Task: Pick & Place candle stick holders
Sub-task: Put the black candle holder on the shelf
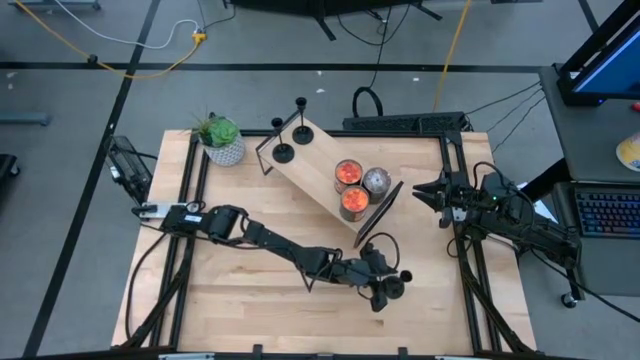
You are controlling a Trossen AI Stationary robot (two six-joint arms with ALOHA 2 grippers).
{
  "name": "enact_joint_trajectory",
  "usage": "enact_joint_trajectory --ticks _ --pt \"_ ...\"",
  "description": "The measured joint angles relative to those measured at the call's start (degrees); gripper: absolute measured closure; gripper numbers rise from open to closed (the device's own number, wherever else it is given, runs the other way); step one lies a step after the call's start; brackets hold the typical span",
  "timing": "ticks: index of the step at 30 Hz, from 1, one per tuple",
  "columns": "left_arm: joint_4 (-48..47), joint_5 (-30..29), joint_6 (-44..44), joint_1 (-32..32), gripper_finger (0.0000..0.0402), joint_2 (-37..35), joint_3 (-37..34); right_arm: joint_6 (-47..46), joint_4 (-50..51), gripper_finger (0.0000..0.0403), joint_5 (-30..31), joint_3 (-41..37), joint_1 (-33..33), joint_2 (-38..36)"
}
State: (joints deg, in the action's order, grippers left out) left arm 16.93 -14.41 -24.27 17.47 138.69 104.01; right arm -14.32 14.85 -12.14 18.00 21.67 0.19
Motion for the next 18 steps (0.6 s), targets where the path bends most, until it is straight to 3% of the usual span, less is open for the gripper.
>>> enact_joint_trajectory --ticks 7,18 --pt "1.19 0.5 0.19 -0.15 0.0216 0.0 0.0 -0.01 0.0 0.0312 0.04 0.0 0.0 0.0" --pt "3.15 3.28 1.7 -0.09 0.0215 -0.06 0.35 -0.01 0.0 0.0312 0.08 0.0 0.0 0.0"
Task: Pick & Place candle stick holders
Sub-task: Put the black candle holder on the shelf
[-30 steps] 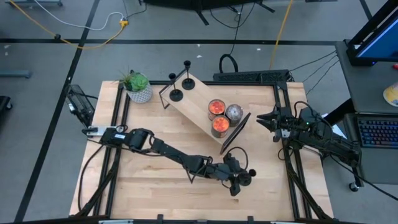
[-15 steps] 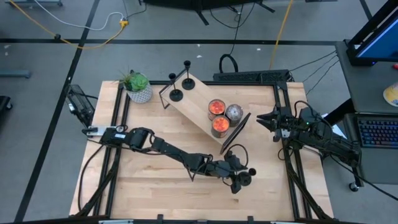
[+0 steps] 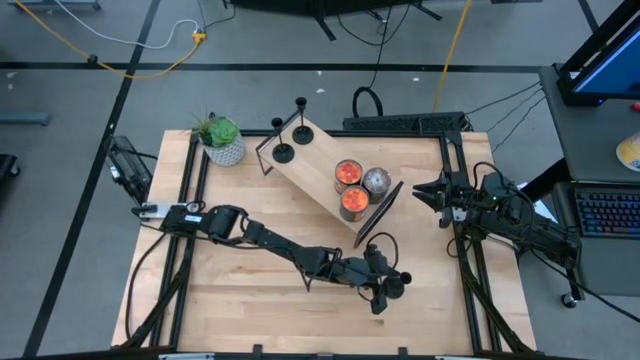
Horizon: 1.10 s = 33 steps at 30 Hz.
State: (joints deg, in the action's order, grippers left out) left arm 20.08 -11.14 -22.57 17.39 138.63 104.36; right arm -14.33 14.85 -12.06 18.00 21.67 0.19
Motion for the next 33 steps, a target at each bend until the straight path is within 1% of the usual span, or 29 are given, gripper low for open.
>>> enact_joint_trajectory --ticks 5,12,19,29,33 --pt "-0.42 0.19 0.29 -0.02 0.0215 -0.01 0.0 0.01 0.0 0.0312 0.01 0.0 -0.01 0.0" --pt "-0.41 -1.33 0.02 -0.42 0.0215 -0.01 0.0 0.0 0.0 0.0312 0.01 0.0 0.0 0.0" --pt "1.55 -1.99 0.02 -0.55 0.0215 -0.01 0.02 0.01 0.0 0.0312 0.03 0.0 0.0 0.0" --pt "5.16 -1.06 -0.2 -0.53 0.0216 -0.01 0.04 0.02 0.02 0.0312 0.01 0.0 0.0 0.0" --pt "5.09 -0.3 -0.2 -0.55 0.0216 -0.05 0.11 0.02 0.02 0.0312 0.01 0.0 0.0 0.0"
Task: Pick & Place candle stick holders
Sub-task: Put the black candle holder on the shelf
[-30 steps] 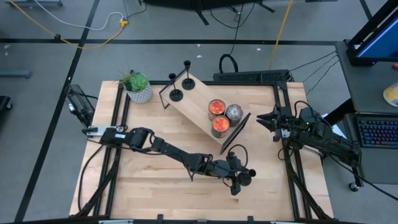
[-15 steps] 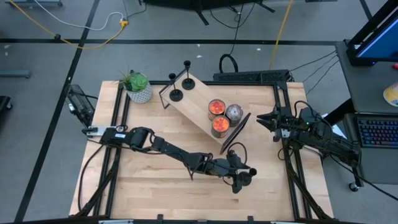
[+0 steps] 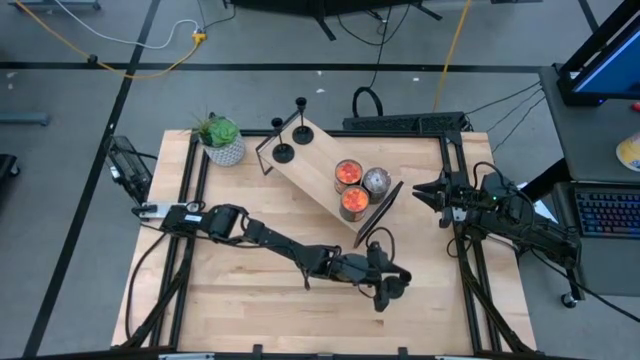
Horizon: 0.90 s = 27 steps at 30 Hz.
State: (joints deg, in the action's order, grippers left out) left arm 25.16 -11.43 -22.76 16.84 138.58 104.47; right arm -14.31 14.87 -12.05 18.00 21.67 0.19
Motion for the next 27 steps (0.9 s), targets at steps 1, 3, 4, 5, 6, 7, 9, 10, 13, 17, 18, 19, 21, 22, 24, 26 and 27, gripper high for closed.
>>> enact_joint_trajectory --ticks 1,3,4,5,6,7,9,10,13,17,18,19,21,22,24,26,27 --pt "-0.19 0.19 0.0 0.0 0.0216 0.0 0.0 0.0 -0.01 0.0312 0.02 0.0 0.0 0.0" --pt "-0.13 0.41 0.04 0.0 0.0216 0.0 -0.02 0.02 0.0 0.0312 0.02 0.0 0.0 0.0" --pt "0.06 0.43 0.04 0.0 0.0216 0.0 -0.02 0.09 0.0 0.0312 0.02 0.0 0.0 0.0" --pt "0.07 0.43 0.04 -0.03 0.0216 0.0 -0.02 0.11 0.0 0.0312 0.02 0.0 0.0 0.0" --pt "0.01 0.45 0.06 -0.04 0.0216 0.0 -0.01 0.13 0.0 0.0312 0.02 0.0 0.0 0.0" --pt "0.26 0.48 0.04 -0.07 0.0219 0.45 -0.01 0.15 0.0 0.0312 0.02 0.0 -0.01 0.0" --pt "0.43 1.04 -0.08 -0.04 0.0231 1.06 0.2 0.15 0.02 0.0312 0.04 0.0 0.0 0.0" --pt "0.08 1.69 -0.14 -0.04 0.024 1.35 0.41 0.17 0.05 0.0312 0.04 0.0 -0.01 -0.01" --pt "0.37 2.69 -0.2 -0.02 0.0271 2.55 1.76 0.17 0.31 0.0312 0.04 0.0 -0.02 -0.02" --pt "0.66 3.56 -0.17 -0.18 0.0304 2.69 2.64 0.05 0.48 0.0312 0.04 -0.02 -0.02 0.0" --pt "0.64 3.64 -0.06 -0.22 0.0311 2.69 2.64 0.04 0.47 0.0312 0.04 -0.02 -0.02 0.0" --pt "0.71 4.04 -0.07 -0.28 0.0317 2.82 2.64 0.03 0.43 0.0312 0.04 -0.02 -0.02 0.0" --pt "0.64 4.74 -0.82 -0.39 0.033 2.97 2.62 0.05 0.42 0.0312 0.04 -0.02 -0.02 0.0" --pt "0.66 5.44 -1.26 -0.43 0.0337 2.97 2.62 0.11 0.42 0.0312 0.04 -0.02 -0.02 0.0" --pt "0.89 6.26 -1.74 -0.48 0.0352 2.95 2.62 0.11 0.42 0.0312 0.04 -0.02 -0.02 0.0" --pt "1.87 6.79 -1.66 -0.47 0.0365 2.95 2.62 0.16 0.42 0.0312 0.04 -0.02 -0.02 0.0" --pt "2.71 6.94 -1.55 -0.44 0.037 2.95 2.63 0.16 0.42 0.0312 0.04 -0.02 -0.02 0.0"
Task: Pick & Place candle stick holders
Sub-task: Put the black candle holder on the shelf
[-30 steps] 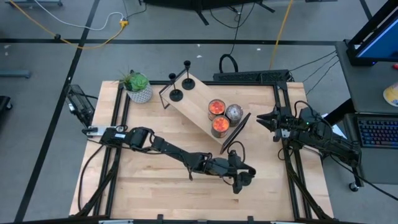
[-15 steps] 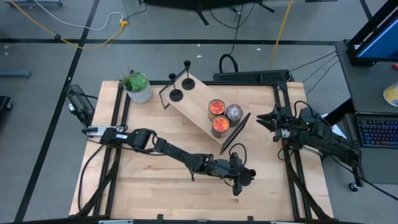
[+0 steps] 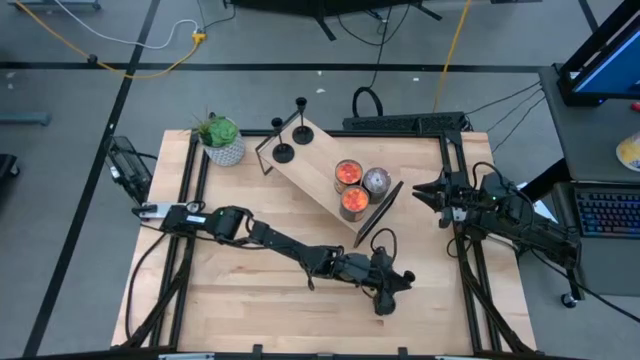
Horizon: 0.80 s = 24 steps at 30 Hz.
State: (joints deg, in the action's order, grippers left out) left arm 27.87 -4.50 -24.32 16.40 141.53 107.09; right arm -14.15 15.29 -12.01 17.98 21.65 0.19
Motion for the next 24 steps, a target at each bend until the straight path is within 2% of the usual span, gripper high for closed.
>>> enact_joint_trajectory --ticks 6,9,16,22,24 --pt "-0.29 0.18 1.27 0.22 0.0362 -0.04 4.82 0.02 -0.02 0.0312 0.0 0.0 0.0 0.0" --pt "-5.82 0.17 3.41 0.38 0.0354 -0.04 8.84 0.04 -0.04 0.0312 -0.02 0.0 0.0 0.0" --pt "-19.61 -0.05 5.39 0.44 0.0371 -0.04 19.68 0.04 -0.15 0.0312 -0.02 0.0 0.0 0.0" --pt "-33.22 -6.47 6.23 0.77 0.0352 -0.04 27.84 0.05 -0.24 0.0312 -0.02 0.0 0.0 0.0" --pt "-33.87 -8.83 6.11 1.0 0.0351 -1.34 27.35 0.06 -0.26 0.0312 -0.02 0.0 0.0 0.0"
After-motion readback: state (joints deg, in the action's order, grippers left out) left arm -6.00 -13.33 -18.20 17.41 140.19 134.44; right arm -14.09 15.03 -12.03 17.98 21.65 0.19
